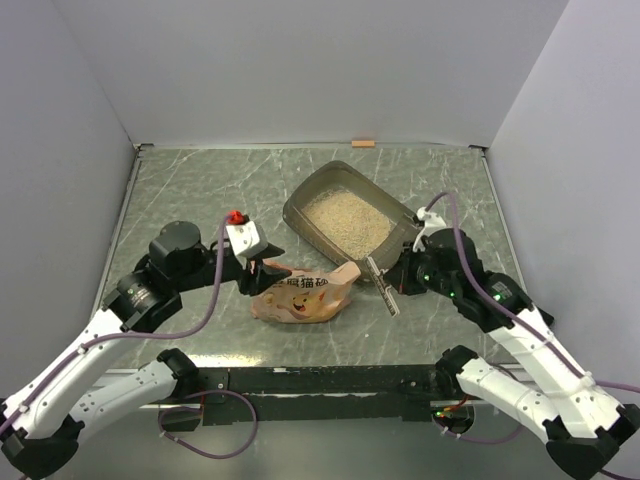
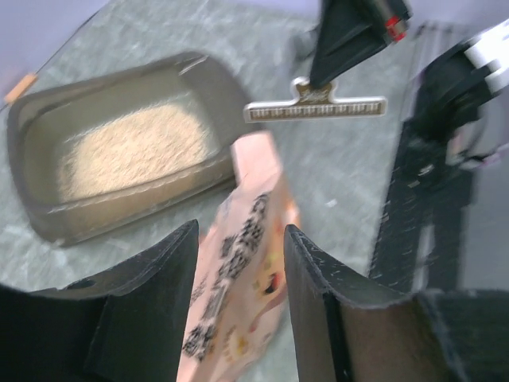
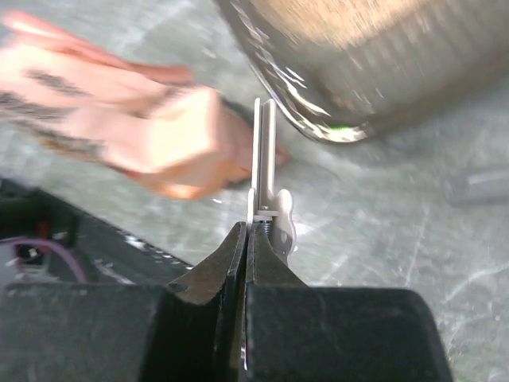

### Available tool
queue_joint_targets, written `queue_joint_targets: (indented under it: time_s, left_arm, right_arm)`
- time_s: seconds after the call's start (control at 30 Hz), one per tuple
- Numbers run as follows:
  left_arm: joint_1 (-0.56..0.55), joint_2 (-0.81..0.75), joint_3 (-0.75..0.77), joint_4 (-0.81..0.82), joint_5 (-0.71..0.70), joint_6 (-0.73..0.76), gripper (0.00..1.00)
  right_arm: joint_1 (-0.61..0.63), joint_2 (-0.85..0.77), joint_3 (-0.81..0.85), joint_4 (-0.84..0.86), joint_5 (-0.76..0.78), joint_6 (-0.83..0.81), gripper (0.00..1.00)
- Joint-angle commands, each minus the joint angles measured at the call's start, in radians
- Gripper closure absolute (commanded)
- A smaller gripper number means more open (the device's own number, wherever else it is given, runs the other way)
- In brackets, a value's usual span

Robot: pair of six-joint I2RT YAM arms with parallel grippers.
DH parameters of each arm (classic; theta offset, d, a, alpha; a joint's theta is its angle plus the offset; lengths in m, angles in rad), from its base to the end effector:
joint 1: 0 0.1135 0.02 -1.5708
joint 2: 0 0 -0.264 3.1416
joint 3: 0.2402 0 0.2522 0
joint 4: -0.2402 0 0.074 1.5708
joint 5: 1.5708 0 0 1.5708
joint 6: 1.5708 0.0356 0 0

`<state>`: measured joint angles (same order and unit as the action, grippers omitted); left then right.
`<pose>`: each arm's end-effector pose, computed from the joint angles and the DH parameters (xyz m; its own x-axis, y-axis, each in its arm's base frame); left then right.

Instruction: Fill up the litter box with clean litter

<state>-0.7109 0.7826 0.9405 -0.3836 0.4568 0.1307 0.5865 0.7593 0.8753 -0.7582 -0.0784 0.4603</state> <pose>0.1175 -0.1219 0.3737 -0.0493 0.1969 -0.9792 0.9257 0.3771 0.0292 0.1255 0.0868 0.3176 -0.7152 0.0564 -0.6966 -0.3195 0.8601 0.3978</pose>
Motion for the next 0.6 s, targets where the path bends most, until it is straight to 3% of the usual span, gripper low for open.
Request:
queue_joint_targets:
  time_s: [0.0, 0.27, 0.57]
  left_arm:
    - [-0.001, 0.049, 0.098, -0.024, 0.129, -0.182, 0.5]
    - [-0.001, 0.09, 0.064, 0.123, 0.198, -0.411, 0.5]
    - [0.014, 0.075, -0.086, 0.501, 0.195, -0.768, 0.32]
  right_arm:
    - [0.026, -0.005, 0.132, -0.11, -0.064, -0.064, 1.0]
    - [0.038, 0.003, 0.287, -0.112, -0.164, -0.097, 1.0]
    - [0.05, 0.011, 0.384, 0.063, -0.345, -0.107, 1.0]
